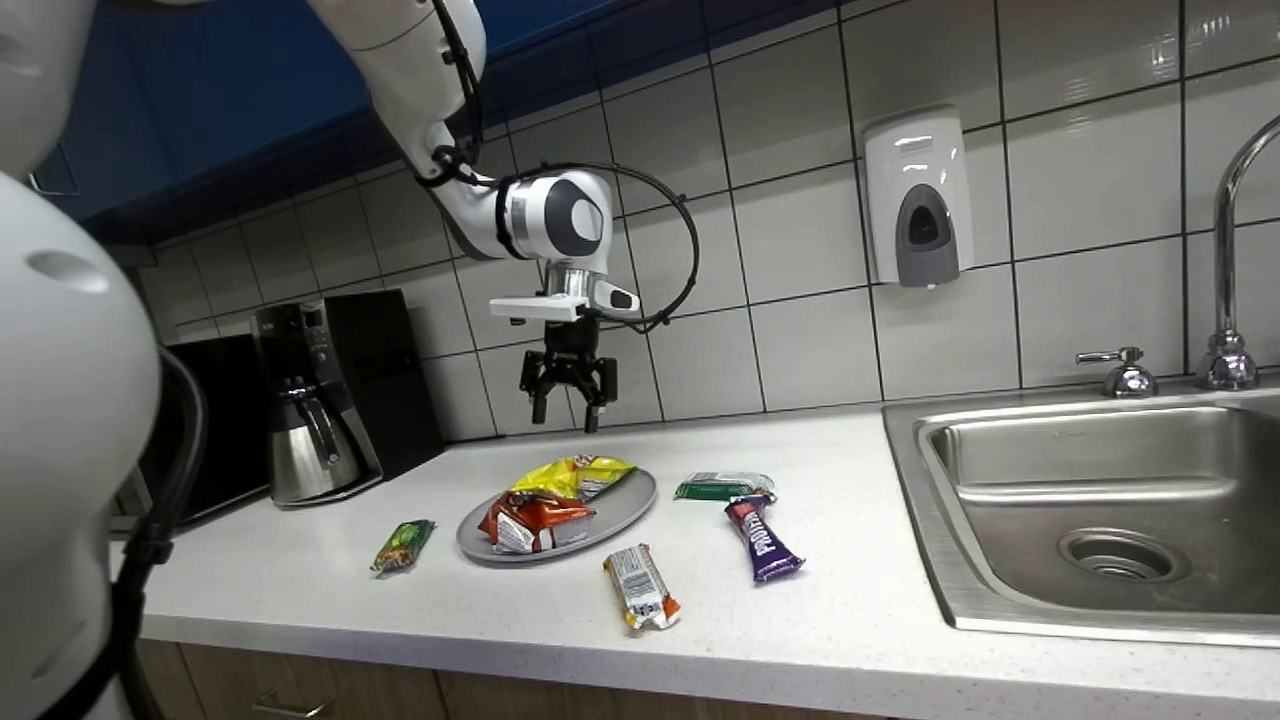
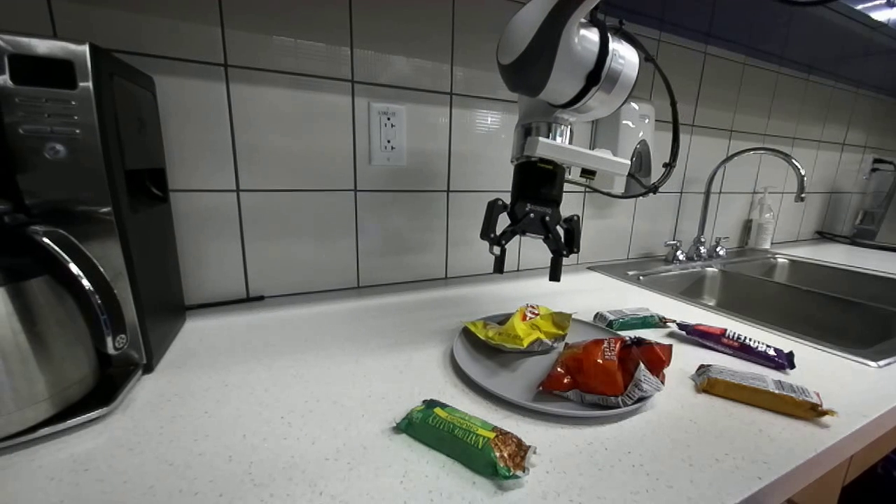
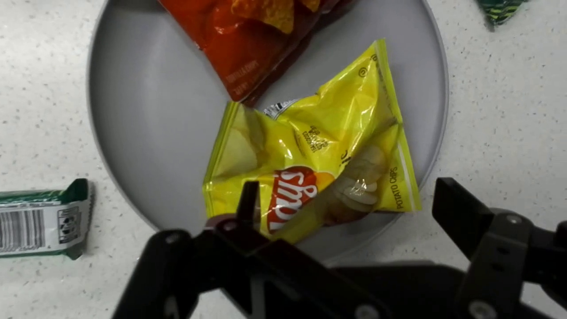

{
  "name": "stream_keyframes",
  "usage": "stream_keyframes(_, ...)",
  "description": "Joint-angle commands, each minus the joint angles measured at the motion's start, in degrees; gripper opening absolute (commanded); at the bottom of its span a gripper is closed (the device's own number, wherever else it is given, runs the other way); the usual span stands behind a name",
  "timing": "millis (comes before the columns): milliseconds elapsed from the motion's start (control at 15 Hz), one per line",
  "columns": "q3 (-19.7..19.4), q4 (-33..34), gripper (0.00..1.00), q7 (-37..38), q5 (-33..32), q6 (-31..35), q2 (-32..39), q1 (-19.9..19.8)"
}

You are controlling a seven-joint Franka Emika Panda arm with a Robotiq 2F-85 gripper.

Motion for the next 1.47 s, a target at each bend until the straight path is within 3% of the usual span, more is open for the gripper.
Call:
stream_keyframes(0,0.7,0.0,1.00,0.2,-0.3,0.0,0.1,-0.5)
stream_keyframes(1133,0.6,0.0,1.00,0.1,-0.3,0.0,0.4,-0.9)
stream_keyframes(1400,0.2,0.3,1.00,4.6,-0.9,-0.1,0.6,0.3)
